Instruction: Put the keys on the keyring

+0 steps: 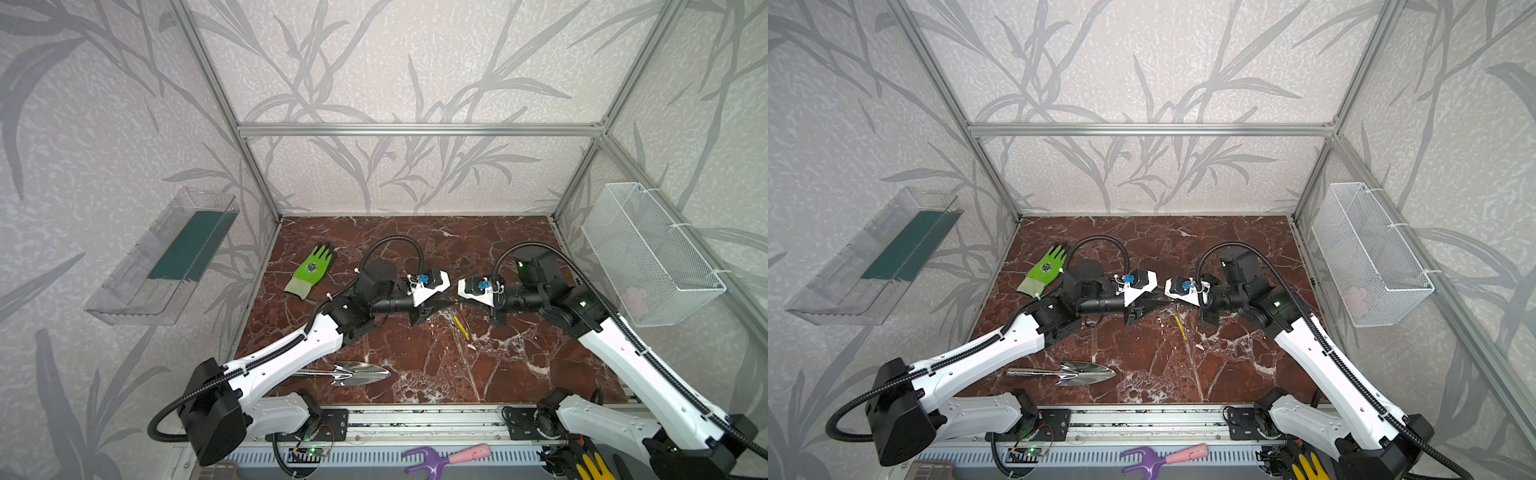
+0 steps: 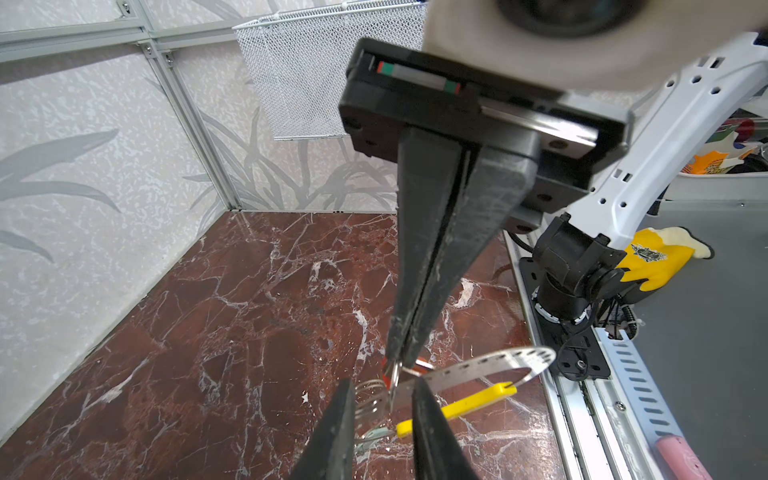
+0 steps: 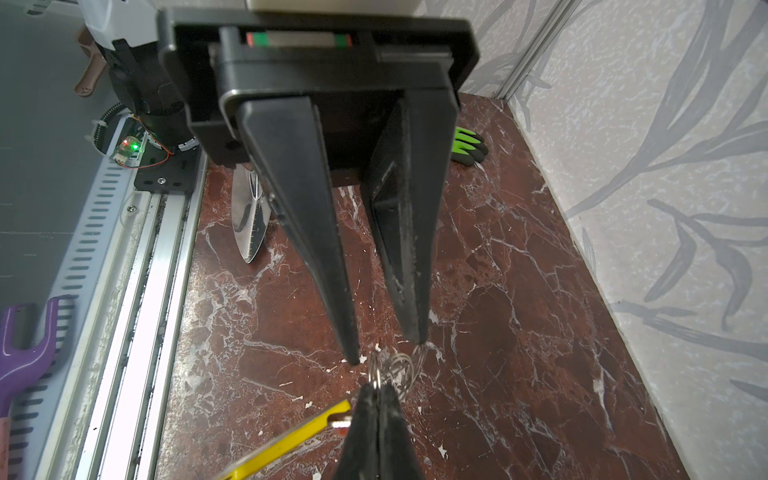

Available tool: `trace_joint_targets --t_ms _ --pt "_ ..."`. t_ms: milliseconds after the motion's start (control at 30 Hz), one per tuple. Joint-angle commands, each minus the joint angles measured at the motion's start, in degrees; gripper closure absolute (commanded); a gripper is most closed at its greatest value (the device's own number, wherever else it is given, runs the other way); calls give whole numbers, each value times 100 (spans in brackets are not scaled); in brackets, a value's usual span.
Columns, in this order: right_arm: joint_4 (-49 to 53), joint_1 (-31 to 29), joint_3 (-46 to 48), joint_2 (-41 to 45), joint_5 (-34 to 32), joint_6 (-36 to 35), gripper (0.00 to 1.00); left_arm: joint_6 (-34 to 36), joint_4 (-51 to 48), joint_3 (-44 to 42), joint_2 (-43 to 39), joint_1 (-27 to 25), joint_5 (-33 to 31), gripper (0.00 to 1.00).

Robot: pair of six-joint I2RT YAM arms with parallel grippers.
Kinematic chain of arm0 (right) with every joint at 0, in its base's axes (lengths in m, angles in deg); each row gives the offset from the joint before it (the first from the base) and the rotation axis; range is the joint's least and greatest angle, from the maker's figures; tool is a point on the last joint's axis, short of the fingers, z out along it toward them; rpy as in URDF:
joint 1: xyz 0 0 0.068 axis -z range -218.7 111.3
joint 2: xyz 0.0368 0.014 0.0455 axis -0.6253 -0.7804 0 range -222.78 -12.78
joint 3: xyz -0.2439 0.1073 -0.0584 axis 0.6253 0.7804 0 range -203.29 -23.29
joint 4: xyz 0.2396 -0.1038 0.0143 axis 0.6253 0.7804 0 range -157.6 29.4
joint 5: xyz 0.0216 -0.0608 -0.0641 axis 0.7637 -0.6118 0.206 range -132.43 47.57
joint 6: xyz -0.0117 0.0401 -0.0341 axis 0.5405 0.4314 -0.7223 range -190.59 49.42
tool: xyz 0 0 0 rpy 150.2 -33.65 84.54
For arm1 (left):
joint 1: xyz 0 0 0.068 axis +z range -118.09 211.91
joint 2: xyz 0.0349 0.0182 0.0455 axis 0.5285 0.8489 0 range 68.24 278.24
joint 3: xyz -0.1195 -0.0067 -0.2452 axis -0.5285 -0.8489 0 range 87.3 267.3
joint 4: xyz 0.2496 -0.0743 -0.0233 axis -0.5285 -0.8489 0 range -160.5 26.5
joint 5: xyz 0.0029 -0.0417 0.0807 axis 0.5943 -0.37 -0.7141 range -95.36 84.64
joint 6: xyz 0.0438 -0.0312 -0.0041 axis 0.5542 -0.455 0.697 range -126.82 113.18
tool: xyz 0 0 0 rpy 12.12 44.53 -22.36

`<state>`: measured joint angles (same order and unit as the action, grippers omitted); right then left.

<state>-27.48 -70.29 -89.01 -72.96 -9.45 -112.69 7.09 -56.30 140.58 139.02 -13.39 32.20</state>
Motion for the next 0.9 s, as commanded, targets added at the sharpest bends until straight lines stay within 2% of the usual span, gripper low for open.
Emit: trace_joint_targets --t_ms 0,300,667,767,867 --pt "-161 20 50 127 165 115 100 -20 62 71 57 4 177 76" --pt "-213 13 54 122 244 152 100 68 110 174 215 -32 214 83" --pt "-279 14 105 7 140 172 100 57 489 206 269 -46 261 100" --pt "-468 14 155 28 16 251 100 99 488 195 242 -37 209 100" --pt "-828 13 272 124 -191 446 87 -49 703 152 223 -15 173 100"
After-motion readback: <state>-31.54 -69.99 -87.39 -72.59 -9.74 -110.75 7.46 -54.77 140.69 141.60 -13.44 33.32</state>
